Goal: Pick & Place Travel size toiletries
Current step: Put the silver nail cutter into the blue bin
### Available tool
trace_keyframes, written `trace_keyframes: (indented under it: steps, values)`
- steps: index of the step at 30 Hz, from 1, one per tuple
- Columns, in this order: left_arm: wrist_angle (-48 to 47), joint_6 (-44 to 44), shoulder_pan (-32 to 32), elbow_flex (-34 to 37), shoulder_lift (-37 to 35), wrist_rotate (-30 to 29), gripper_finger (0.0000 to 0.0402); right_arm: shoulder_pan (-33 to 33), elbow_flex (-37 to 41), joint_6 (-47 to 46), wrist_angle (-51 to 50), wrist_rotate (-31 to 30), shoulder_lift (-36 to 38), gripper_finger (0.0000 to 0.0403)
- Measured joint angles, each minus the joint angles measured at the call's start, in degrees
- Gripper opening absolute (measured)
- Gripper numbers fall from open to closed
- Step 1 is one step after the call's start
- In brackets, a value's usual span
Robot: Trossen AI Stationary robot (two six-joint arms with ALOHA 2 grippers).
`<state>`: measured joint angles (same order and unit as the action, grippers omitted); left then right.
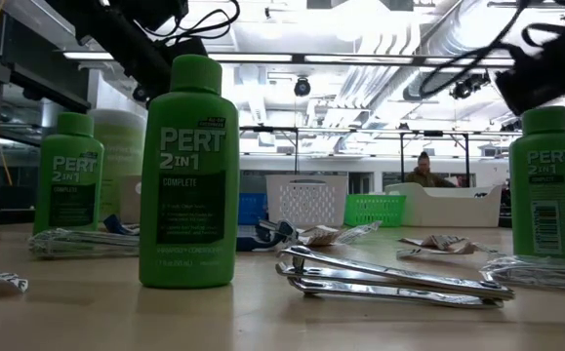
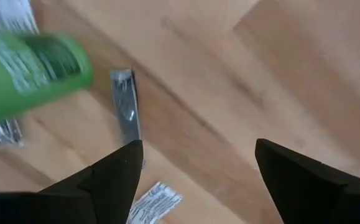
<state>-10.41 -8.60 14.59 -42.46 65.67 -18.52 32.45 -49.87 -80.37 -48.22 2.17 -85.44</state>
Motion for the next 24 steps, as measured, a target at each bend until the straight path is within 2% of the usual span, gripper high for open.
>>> trace_keyframes:
  steps: [6, 15, 24]
  values:
    - [0.0, 0.9, 0.0, 0.0, 0.0, 0.0, 0.0255, 2.8, 0.0, -1.3, 4.4, -0.6, -3.5, 0.0305]
    - [0.0, 0.9, 0.0, 0.0, 0.0, 0.0, 0.0255, 5.4, 0.0, -3.1, 8.7, -3.9, -3.9, 0.0304]
    - [0.0, 0.9, 0.0, 0.0, 0.0, 0.0, 0.0255, 6.6, 0.0, -2.8, 11.5, -3.6, -7.3, 0.027]
